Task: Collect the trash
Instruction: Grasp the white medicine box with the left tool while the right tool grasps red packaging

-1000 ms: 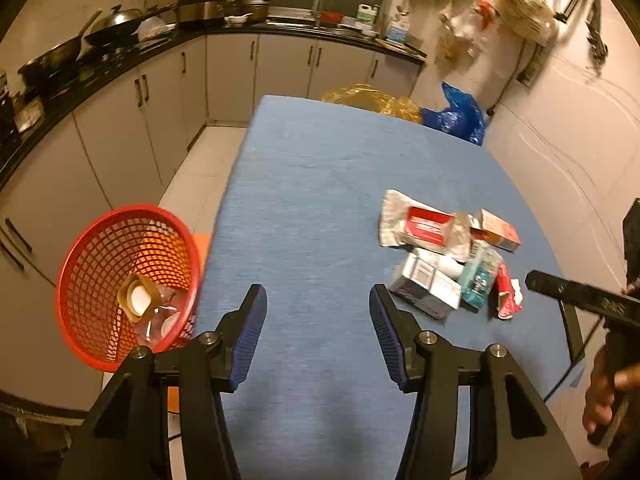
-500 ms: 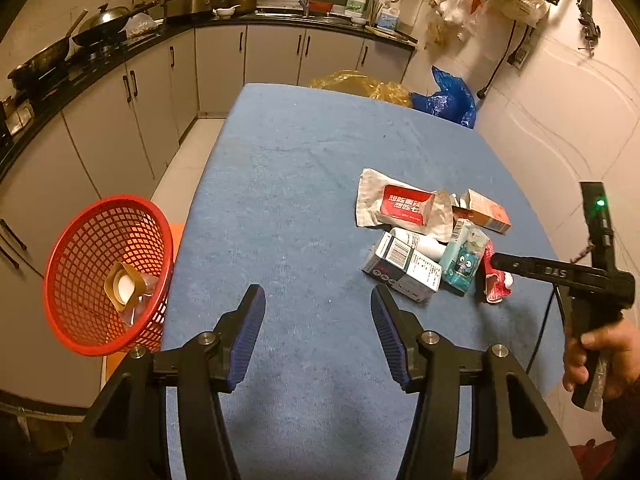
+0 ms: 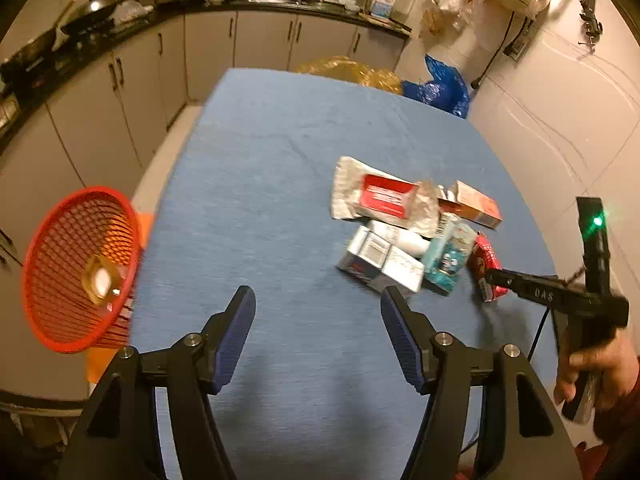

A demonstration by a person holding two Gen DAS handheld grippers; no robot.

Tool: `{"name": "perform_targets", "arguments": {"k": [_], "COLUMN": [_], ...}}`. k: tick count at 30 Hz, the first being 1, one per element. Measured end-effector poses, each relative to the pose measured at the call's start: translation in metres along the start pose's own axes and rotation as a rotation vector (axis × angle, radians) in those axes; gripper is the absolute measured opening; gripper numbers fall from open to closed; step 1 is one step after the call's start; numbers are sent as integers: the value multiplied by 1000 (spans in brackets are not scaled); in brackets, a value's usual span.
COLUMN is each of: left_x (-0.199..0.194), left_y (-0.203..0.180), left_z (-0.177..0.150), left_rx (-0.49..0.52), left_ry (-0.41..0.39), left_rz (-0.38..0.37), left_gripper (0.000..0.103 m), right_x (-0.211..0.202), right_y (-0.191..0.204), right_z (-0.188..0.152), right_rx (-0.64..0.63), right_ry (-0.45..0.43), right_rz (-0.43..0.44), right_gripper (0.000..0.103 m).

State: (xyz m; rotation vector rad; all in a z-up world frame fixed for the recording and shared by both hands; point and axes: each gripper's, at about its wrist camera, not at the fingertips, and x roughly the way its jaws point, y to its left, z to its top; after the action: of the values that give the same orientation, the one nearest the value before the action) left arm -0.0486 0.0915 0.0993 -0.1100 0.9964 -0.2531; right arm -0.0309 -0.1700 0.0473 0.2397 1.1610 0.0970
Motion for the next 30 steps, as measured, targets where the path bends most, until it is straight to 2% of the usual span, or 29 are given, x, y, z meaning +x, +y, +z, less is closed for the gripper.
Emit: {"name": "perform_targets", "arguments": {"k": [6,10,15,19,24,30], "left_x": [27,50,81,101,123,123], "left_y": [-17,-28,-39,-44,-52,-52], "left_z": [13,21,25,27,28,25], "left_rx": [-86,-170,-275,-324,-291,-214], "left_ry": [70,121,167,193,219,197], "left_rz": [-72,-81,-2,66,110,109], "left_gripper": [66,68,68,69,69,69], "right_x": [-35,-60,-78,-85,-91,-91], "right_y": [-8,-10,-11,-20,-33,-39], "right_z": [-16,-20,-24,-27,-30,-27], "right_rx": [-31,-76,-120,-124,-122,-109], "right_ry": [-87,-153,-182,-183,-179,-176], "right_rz": [95,122,117,114,105,119], "right_gripper": [16,16,16,16,16,16]}}
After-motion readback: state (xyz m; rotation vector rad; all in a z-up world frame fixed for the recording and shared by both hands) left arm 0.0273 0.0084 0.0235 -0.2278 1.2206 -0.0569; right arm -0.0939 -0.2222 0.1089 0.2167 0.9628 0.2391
